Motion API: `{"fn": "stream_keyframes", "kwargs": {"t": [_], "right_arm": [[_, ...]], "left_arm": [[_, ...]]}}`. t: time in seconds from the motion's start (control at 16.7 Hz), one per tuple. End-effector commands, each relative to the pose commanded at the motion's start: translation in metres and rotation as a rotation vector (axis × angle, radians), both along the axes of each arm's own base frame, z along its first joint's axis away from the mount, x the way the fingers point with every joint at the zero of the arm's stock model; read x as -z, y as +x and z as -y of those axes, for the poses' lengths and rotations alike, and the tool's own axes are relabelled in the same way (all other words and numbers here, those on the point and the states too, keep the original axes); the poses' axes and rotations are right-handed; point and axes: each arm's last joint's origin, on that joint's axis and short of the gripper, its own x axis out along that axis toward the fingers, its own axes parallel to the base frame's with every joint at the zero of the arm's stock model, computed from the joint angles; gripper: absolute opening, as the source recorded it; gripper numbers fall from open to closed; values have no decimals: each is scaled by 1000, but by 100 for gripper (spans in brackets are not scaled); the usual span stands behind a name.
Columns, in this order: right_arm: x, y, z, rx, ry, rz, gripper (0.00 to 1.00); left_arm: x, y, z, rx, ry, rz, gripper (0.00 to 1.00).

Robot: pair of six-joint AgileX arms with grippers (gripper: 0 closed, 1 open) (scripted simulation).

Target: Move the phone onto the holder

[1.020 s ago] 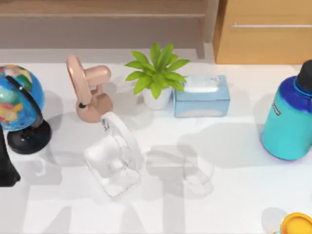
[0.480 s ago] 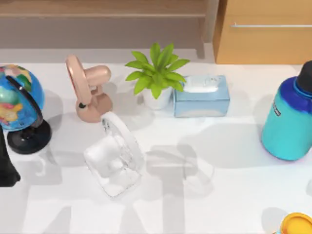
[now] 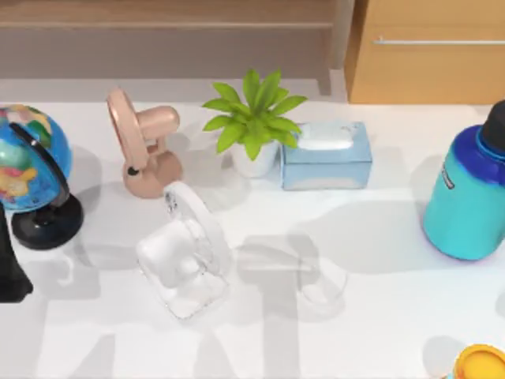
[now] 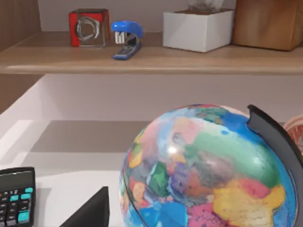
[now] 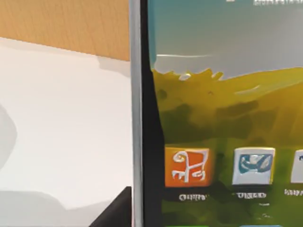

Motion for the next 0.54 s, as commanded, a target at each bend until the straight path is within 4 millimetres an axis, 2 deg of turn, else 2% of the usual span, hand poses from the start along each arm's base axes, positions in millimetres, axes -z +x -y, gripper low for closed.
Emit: {"fn": "stream_keyframes", "kwargs": {"t": [0.18, 0.54], "right_arm": [[0, 0, 0, 0, 0, 0, 98], [0, 0, 0, 0, 0, 0, 100]], "left_arm": [[0, 0, 0, 0, 0, 0, 100], [0, 0, 0, 0, 0, 0, 100]]}}
